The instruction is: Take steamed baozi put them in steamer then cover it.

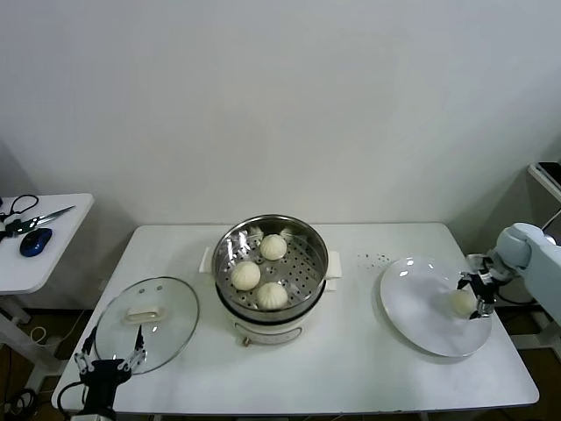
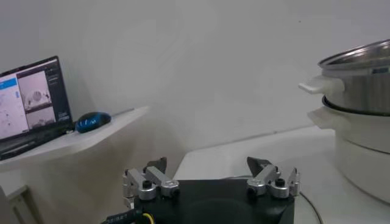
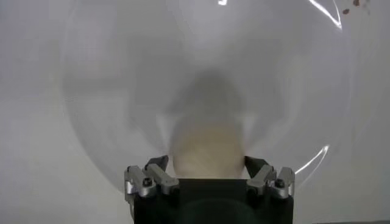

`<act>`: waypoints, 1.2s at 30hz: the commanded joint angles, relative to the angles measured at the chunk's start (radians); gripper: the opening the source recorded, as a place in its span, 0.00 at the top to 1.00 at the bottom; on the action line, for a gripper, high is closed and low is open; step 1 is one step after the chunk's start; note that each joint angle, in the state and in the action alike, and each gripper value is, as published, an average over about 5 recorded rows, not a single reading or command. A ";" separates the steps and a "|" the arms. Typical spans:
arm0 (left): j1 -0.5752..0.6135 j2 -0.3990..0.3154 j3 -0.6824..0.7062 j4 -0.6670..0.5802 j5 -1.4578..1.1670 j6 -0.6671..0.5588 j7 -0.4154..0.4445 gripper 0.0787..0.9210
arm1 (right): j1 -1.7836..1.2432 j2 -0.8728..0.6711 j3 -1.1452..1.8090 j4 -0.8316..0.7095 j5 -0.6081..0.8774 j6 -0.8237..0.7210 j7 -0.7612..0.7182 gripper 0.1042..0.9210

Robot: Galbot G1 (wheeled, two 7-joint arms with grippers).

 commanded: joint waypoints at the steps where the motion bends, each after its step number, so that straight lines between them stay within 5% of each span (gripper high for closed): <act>1: 0.000 0.001 0.001 0.001 0.003 -0.001 0.000 0.12 | -0.005 0.022 0.016 -0.032 -0.020 0.011 -0.008 0.12; 16: 0.005 -0.001 0.003 -0.004 0.003 -0.004 -0.001 0.12 | 0.073 -0.008 -0.049 0.024 0.039 -0.005 -0.033 0.27; 26: 0.019 0.000 0.025 -0.027 0.002 -0.010 0.008 0.12 | 0.538 0.014 -0.498 0.218 0.496 -0.220 -0.012 0.28; 36: 0.024 0.002 0.053 -0.044 -0.002 -0.028 0.025 0.12 | 0.927 0.221 -0.855 0.386 0.900 -0.368 0.057 0.27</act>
